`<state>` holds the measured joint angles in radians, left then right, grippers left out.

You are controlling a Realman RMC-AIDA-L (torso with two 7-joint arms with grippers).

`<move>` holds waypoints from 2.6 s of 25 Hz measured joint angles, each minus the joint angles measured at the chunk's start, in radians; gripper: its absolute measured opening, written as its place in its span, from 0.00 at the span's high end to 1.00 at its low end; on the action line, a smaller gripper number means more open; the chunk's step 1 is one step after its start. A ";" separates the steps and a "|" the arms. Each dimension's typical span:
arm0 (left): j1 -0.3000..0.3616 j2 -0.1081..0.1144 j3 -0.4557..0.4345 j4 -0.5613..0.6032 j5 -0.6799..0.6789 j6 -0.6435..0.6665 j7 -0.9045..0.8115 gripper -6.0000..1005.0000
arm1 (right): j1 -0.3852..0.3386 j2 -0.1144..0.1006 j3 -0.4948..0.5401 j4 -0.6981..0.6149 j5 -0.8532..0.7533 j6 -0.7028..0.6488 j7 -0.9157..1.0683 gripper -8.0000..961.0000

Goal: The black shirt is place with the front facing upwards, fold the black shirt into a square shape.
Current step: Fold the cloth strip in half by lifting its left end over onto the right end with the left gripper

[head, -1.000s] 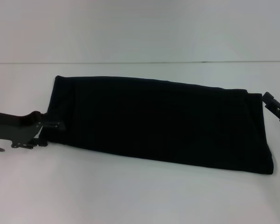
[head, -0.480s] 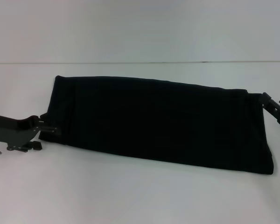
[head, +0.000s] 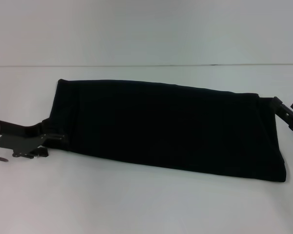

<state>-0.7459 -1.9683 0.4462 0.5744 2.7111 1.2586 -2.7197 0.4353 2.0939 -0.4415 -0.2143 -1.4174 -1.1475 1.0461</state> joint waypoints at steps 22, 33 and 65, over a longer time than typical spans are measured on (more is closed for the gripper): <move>-0.016 -0.009 0.000 -0.031 -0.025 -0.111 0.048 0.22 | 0.003 0.000 0.001 0.008 0.001 0.000 0.005 0.08; 0.000 -0.025 -0.006 -0.039 -0.081 -0.187 0.163 0.54 | 0.002 0.000 0.001 0.012 0.002 -0.018 0.013 0.08; 0.341 -0.064 -0.332 0.155 -0.288 0.255 0.510 0.95 | 0.010 -0.006 0.003 -0.001 0.003 -0.026 0.037 0.08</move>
<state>-0.4047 -2.0320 0.1144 0.7295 2.4231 1.5136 -2.2097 0.4450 2.0876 -0.4386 -0.2155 -1.4143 -1.1738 1.0829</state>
